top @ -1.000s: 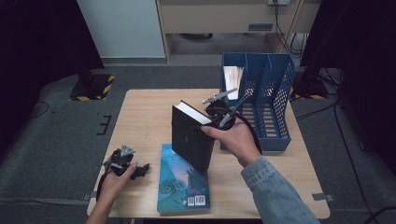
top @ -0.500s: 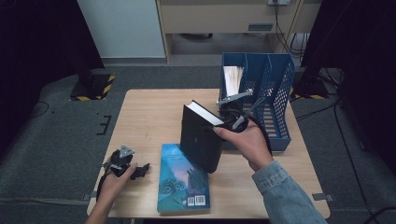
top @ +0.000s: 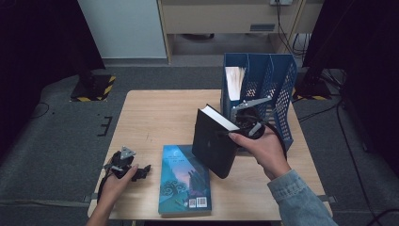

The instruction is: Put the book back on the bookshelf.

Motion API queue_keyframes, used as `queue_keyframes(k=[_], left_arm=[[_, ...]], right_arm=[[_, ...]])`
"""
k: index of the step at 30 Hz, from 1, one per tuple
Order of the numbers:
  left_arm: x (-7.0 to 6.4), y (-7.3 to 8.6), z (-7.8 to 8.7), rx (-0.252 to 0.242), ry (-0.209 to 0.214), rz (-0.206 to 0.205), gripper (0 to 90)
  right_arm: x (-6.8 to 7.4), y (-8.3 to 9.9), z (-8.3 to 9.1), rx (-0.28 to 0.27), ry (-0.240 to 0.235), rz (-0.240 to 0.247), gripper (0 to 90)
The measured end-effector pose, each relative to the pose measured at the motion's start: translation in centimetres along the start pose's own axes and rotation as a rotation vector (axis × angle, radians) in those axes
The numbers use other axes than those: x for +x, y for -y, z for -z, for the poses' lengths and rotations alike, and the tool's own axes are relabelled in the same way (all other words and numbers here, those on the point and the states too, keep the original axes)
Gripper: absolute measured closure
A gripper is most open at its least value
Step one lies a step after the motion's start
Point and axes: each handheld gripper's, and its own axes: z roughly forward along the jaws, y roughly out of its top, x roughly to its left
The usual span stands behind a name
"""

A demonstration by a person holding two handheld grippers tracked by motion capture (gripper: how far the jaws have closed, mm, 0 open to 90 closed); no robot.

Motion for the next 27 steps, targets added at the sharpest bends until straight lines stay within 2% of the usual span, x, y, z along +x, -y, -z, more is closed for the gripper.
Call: queue_keyframes(k=[5, 15, 27], left_arm=[[0.0, 0.0, 0.0, 0.0, 0.0, 0.0, 0.0], [0.0, 0.0, 0.0, -0.001, 0.0, 0.0, 0.0], [0.0, 0.0, 0.0, 0.0, -0.001, -0.001, 0.0]], right_arm=[[-0.2, 0.8, 0.5, -0.01, 0.012, -0.006, 52.6], [-0.4, 1.9, 1.8, -0.029, 0.0, -0.022, 52.6], [-1.8, 3.9, 3.7, -0.04, 0.025, -0.055, 52.6]])
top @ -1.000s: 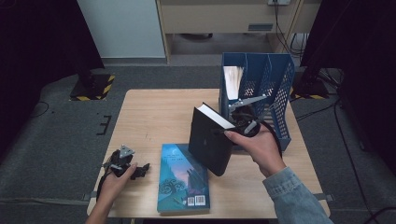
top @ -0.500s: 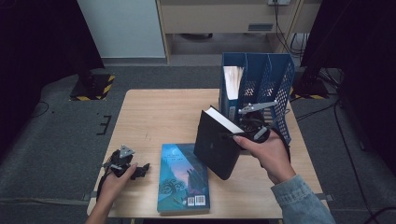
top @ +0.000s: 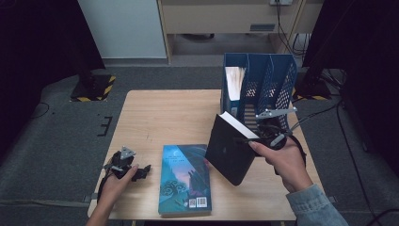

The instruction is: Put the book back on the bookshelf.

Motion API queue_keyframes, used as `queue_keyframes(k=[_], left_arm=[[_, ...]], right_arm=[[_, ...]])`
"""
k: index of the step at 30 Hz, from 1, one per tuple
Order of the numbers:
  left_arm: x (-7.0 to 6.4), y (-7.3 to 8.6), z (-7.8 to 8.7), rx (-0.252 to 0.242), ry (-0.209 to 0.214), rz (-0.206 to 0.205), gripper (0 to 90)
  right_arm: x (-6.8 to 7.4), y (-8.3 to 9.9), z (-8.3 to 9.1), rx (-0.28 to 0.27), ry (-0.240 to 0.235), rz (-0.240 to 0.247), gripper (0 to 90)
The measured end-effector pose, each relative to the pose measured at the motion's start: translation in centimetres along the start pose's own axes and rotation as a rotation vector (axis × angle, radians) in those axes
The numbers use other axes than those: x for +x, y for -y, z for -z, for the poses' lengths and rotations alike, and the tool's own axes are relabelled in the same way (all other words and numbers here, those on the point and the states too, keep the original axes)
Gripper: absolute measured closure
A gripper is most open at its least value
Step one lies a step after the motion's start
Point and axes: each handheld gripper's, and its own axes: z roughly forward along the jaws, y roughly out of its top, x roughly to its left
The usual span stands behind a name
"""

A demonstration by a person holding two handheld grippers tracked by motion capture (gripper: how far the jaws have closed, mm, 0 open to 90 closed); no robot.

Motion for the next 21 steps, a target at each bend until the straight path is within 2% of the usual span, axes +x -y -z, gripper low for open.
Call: queue_keyframes(k=[6, 12, 21], left_arm=[[0.0, 0.0, 0.0, -0.001, 0.0, 0.0, 0.0], [0.0, 0.0, 0.0, -0.001, 0.0, 0.0, 0.0], [0.0, 0.0, 0.0, 0.0, 0.0, 0.0, 0.0]], right_arm=[[-0.5, 1.0, 1.0, 0.0, 0.016, 0.002, 52.6], [-1.1, 2.2, 2.2, -0.012, 0.022, -0.018, 52.6], [-1.9, 2.9, 3.6, -0.024, 0.046, -0.027, 52.6]])
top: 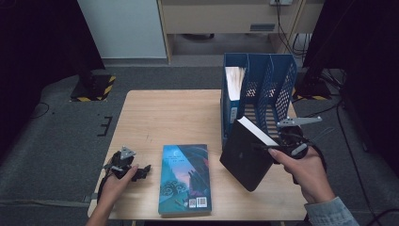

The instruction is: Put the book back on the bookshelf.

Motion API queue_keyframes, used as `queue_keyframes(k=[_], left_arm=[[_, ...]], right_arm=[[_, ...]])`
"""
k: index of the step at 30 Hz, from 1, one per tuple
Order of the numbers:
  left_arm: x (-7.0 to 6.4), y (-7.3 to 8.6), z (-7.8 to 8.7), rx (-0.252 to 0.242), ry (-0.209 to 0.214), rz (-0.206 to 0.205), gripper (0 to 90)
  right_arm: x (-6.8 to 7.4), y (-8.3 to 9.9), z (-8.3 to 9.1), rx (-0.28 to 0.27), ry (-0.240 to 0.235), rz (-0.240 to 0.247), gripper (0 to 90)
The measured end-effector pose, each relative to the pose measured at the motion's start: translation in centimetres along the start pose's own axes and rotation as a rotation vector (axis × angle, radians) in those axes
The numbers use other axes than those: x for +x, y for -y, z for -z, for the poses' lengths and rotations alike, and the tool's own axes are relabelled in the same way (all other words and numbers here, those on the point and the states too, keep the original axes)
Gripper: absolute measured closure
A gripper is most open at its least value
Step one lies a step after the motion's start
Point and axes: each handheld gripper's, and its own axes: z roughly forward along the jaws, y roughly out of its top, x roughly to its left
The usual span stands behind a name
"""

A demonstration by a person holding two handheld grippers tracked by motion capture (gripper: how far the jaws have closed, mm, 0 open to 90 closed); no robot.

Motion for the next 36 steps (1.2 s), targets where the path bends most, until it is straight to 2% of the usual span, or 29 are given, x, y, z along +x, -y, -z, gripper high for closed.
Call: queue_keyframes(k=[20, 26, 36], left_arm=[[0.0, 0.0, 0.0, 0.0, 0.0, 0.0, 0.0], [0.0, 0.0, 0.0, 0.0, 0.0, 0.0, 0.0], [0.0, 0.0, 0.0, 0.0, 0.0, -0.001, 0.0]], right_arm=[[-0.9, 0.7, 1.5, -0.012, 0.017, -0.027, 52.6], [-0.7, 0.0, 2.2, -0.017, 0.02, -0.022, 52.6], [-0.1, -2.1, 4.7, -0.039, 0.017, -0.024, 52.6]])
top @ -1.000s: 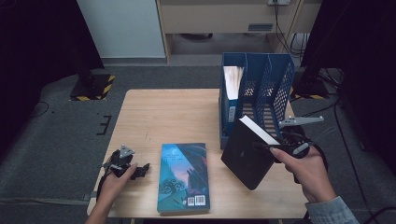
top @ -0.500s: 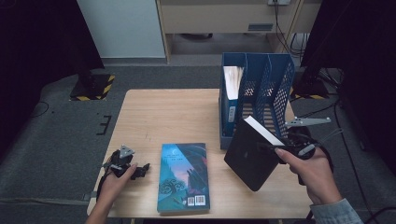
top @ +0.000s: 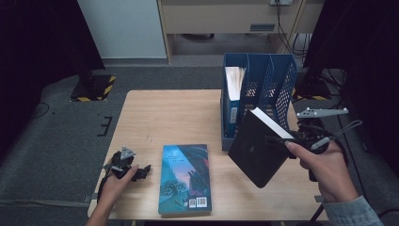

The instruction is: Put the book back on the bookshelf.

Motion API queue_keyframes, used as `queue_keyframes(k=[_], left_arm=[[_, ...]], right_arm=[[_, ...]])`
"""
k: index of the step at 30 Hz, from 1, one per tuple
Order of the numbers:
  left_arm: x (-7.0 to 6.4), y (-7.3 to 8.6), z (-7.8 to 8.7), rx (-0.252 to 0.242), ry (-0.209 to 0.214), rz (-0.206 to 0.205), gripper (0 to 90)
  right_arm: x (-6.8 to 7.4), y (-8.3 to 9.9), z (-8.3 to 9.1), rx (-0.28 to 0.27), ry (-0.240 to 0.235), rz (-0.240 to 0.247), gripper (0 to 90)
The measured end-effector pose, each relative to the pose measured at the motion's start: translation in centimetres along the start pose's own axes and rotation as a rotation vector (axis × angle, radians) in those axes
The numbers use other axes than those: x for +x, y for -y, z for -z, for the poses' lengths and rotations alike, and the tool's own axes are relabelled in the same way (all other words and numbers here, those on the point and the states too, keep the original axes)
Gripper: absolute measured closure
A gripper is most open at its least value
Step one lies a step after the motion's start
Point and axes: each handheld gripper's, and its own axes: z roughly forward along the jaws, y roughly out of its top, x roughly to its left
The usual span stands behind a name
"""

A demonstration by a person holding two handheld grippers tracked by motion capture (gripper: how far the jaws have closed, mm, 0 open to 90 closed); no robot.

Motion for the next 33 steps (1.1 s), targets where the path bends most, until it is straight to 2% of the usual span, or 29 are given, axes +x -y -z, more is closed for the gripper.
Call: queue_keyframes(k=[4, 8, 14, 20, 26, 33], left_arm=[[0.0, 0.0, 0.0, 0.0, 0.0, 0.0, 0.0], [0.0, -0.1, -0.1, -0.001, 0.001, 0.001, 0.0], [0.0, -0.1, -0.1, -0.001, 0.001, 0.001, 0.0], [0.0, -0.1, 0.0, -0.001, 0.006, -0.004, 0.0], [0.0, 0.0, -0.1, -0.006, 0.006, 0.002, 0.0], [0.0, 0.0, -0.1, -0.007, 0.006, 0.002, 0.0]], right_arm=[[0.1, -1.0, 0.6, -0.001, 0.0, -0.001, 52.6], [-0.5, -2.7, 1.2, -0.011, 0.013, -0.008, 52.6], [-2.0, -4.5, 1.1, -0.006, 0.05, -0.043, 52.6], [-3.4, -6.1, 1.1, -0.01, 0.11, -0.064, 52.6], [-4.9, -7.0, 0.5, -0.006, 0.15, -0.1, 52.6], [-6.8, -7.1, -0.2, 0.008, 0.181, -0.147, 52.6]])
